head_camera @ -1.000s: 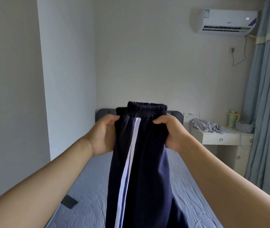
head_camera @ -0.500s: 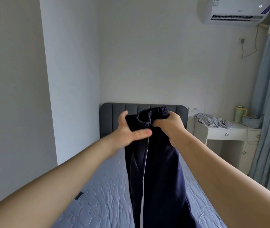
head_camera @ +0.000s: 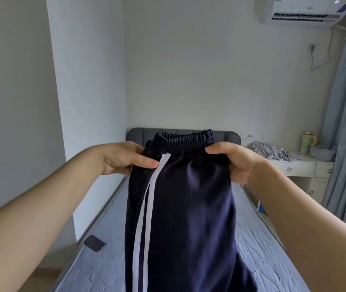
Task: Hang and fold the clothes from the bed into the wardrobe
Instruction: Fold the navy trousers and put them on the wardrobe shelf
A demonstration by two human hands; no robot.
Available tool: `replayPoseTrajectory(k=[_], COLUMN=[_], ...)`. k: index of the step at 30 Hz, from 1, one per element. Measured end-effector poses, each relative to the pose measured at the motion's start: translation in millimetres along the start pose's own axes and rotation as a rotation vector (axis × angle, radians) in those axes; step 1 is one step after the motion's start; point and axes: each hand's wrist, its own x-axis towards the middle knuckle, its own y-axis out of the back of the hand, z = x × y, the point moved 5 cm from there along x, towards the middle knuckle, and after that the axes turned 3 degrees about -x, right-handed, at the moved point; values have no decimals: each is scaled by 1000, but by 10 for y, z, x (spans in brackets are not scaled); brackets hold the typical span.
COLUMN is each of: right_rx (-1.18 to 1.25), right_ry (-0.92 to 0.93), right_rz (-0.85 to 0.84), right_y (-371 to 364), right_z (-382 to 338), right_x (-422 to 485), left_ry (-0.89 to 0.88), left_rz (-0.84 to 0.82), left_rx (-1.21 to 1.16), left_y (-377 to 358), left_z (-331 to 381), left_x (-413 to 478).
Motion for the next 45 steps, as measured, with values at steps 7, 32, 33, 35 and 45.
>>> replayPoseTrajectory(k=[7, 32, 33, 35, 45], right_rx=[-779, -486, -502, -561, -326], right_ry=[-70, 481, 435, 325, -214], right_rz=[188, 883, 881, 875, 543], right_y=[207, 86, 75, 54, -438], right_z=[-74, 288, 439, 823, 2937], right_x=[252, 450, 410, 320, -485], left_ry=[123, -365, -317, -223, 247], left_rz=[260, 529, 492, 395, 26], left_rx=[228, 119, 175, 285, 145], left_y=[124, 400, 307, 82, -1239], left_z=[-267, -367, -505, -839, -2636], left_x=[322, 560, 554, 508, -312])
